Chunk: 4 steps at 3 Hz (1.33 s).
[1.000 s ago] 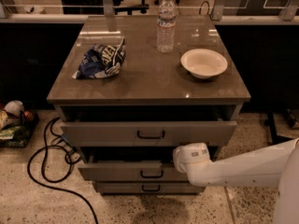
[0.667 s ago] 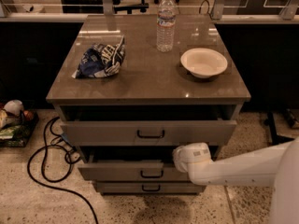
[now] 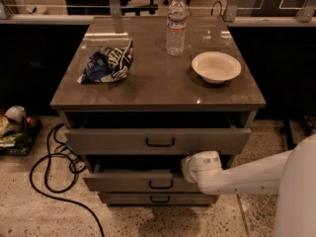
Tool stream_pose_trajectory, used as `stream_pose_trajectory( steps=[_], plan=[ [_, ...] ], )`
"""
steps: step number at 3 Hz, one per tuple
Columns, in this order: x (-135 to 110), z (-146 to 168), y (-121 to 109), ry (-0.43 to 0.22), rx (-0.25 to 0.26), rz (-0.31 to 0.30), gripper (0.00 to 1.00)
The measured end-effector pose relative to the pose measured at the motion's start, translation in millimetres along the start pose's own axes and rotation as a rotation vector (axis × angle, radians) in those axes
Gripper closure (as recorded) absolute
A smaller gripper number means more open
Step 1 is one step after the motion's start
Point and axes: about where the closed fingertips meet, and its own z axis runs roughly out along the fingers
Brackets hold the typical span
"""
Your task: Open middle drawer
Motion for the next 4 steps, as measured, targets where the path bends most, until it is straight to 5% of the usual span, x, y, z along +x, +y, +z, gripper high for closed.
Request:
stream_pose_trajectory(
  steps=[2,3,4],
  plan=[
    [-0.3,-1.6,-0.3,-0.001,-0.004,0.002,1.00],
    [-2.2,-4.4,9.8,0.009,-0.053,-0.002,1.00],
    [-5.3,-24.9,40.7,0.018,-0.171,-0.074,1.00]
  ],
)
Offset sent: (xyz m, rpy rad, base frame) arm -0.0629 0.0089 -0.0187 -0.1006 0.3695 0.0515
